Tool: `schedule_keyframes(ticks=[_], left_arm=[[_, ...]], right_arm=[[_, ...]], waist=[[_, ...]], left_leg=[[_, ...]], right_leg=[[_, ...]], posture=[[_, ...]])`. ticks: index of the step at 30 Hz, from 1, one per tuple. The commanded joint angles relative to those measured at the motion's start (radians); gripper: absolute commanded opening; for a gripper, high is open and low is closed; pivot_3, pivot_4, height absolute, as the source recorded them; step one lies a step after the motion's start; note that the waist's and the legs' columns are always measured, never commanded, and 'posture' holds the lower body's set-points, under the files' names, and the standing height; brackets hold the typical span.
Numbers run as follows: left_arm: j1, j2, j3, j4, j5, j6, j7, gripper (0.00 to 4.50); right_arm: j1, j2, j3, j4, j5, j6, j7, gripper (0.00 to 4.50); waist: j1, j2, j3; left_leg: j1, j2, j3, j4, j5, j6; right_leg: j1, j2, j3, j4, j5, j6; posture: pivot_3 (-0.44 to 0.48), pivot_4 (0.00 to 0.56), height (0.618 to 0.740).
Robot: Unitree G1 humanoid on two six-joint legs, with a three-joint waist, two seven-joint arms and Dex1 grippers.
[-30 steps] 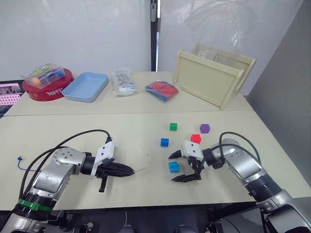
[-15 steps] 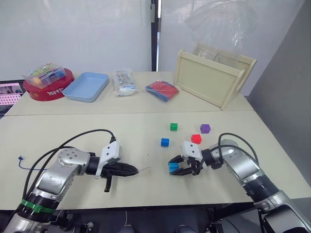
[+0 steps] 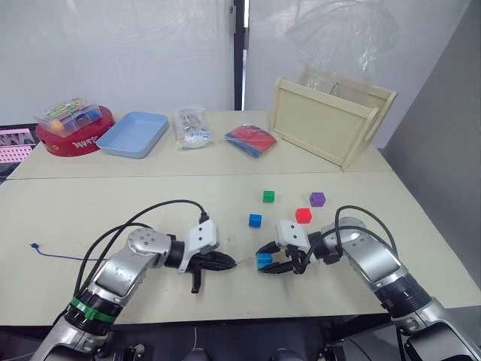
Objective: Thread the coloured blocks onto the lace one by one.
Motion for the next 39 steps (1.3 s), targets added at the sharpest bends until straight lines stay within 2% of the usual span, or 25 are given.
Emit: schedule_keyframes(ticks=[1,6,11,16,25,31,39], left_arm=[[-0.014,0.013,-0.008,-0.024,0.012,0.025,0.003,0.00],[-0.017,0.041,-0.025,-0.023,0.042,0.036,-0.007,0.00],[-0.048,0.049,-0.054,-0.098,0.014,0.139,-0.024,0.00],[-0.072,0.072,-0.107,-0.135,0.071,0.170,-0.014,0.00],[-0.129,0.026,-0.080,-0.098,0.044,0.233,0.027,0.00],[-0.131,0.022,-0.102,-0.095,0.058,0.219,0.027,0.00],[-0.152,-0.056,-0.108,-0.098,0.048,0.234,0.062,0.00]], right_arm=[[-0.005,0.003,-0.007,-0.041,-0.003,0.003,-0.004,1.38],[-0.003,0.000,-0.006,-0.042,-0.006,0.004,-0.002,1.38],[-0.003,0.001,-0.004,-0.047,-0.010,0.009,0.001,1.38],[0.001,0.003,-0.001,-0.060,-0.013,0.018,0.004,1.38],[0.014,0.001,0.003,-0.078,-0.017,0.025,0.006,1.38],[0.014,0.000,0.002,-0.079,-0.017,0.027,0.008,1.38],[0.022,-0.001,0.003,-0.089,-0.019,0.033,0.002,1.38]], waist=[[0.000,0.000,0.000],[0.000,0.000,0.000],[0.000,0.000,0.000],[0.001,0.000,0.000],[0.002,0.000,0.000],[0.000,0.000,0.000],[0.003,0.000,0.000]], left_leg=[[0.000,0.000,0.000,0.000,0.000,0.000],[0.000,0.000,0.000,0.000,0.000,0.000],[0.000,0.000,0.000,0.000,0.000,0.000],[0.000,0.000,0.000,0.000,0.000,0.000],[0.000,0.000,0.000,0.000,0.000,0.000],[0.000,0.000,0.000,0.000,0.000,0.000],[-0.001,-0.001,0.000,0.001,0.000,0.000]], right_leg=[[0.000,0.000,0.000,0.000,0.000,0.000],[0.000,0.000,0.000,0.000,0.000,0.000],[0.000,0.000,0.000,0.000,0.000,0.000],[0.000,0.000,0.000,0.000,0.000,0.000],[0.000,0.000,0.000,0.000,0.000,0.000],[0.000,0.000,0.000,0.000,0.000,0.000],[0.000,0.000,0.000,0.000,0.000,0.000]], posture=[[0.000,0.150,0.740],[0.000,0.150,0.740],[0.000,0.150,0.740],[0.000,0.150,0.740],[0.000,0.150,0.740],[0.000,0.150,0.740],[0.000,0.150,0.740]])
